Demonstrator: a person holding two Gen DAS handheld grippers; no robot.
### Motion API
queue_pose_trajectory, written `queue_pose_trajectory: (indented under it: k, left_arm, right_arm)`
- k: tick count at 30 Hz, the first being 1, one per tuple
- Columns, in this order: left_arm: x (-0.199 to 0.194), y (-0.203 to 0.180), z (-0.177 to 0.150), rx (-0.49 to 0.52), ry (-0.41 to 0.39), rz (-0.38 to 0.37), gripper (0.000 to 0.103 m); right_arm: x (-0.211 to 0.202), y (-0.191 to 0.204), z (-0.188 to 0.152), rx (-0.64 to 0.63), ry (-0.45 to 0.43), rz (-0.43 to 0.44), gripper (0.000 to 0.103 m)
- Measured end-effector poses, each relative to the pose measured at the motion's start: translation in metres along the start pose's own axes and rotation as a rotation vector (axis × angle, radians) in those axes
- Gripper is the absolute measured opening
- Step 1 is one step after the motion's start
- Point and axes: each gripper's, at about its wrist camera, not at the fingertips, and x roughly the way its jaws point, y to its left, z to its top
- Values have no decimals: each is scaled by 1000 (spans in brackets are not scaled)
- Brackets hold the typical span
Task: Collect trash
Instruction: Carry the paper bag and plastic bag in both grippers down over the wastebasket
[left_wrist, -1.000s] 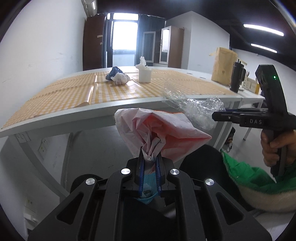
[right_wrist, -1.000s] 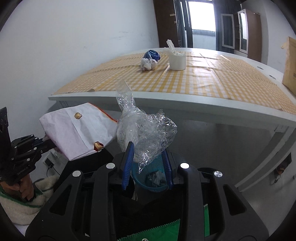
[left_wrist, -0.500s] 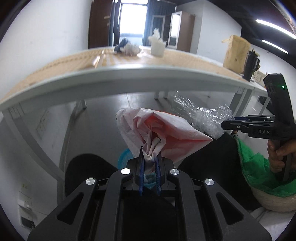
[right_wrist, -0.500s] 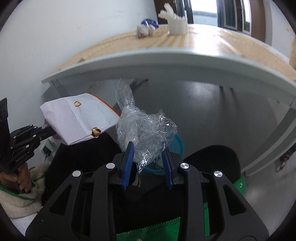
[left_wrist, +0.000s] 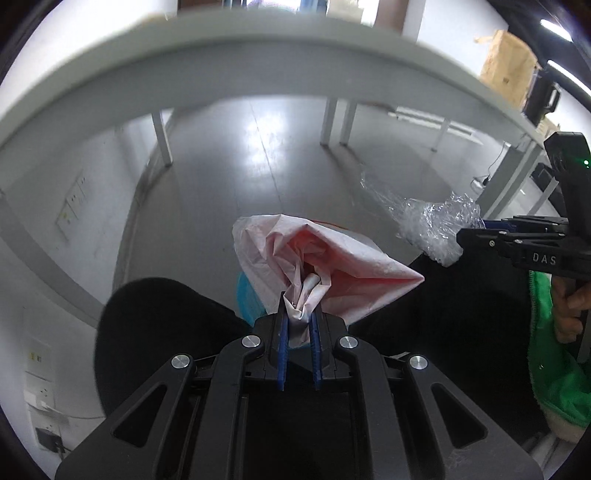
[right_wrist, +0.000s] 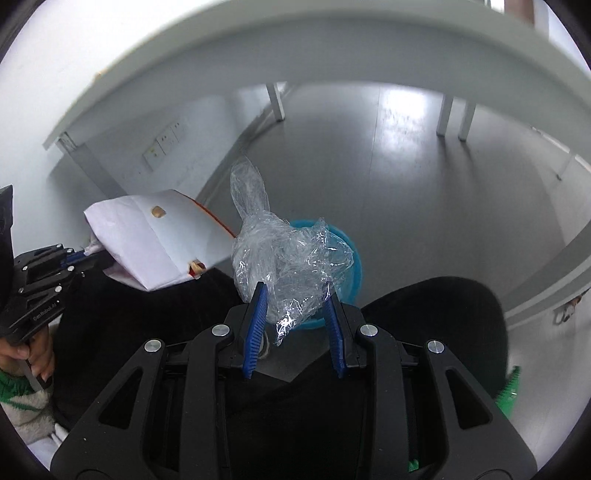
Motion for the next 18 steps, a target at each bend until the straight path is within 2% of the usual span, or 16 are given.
queue_pose_trajectory:
  k: [7,13,18]
  left_arm:
    - [43,0,10,10,100,3,9]
    - [78,12,15,-73,233,-11,9]
    - [94,17,23,-79,256,-11,9]
  right_arm:
    - [44,2,14,6,66,-18,29]
    - [84,1,25,35,136,-28,29]
    - [107,-4,31,73,176,-30,29]
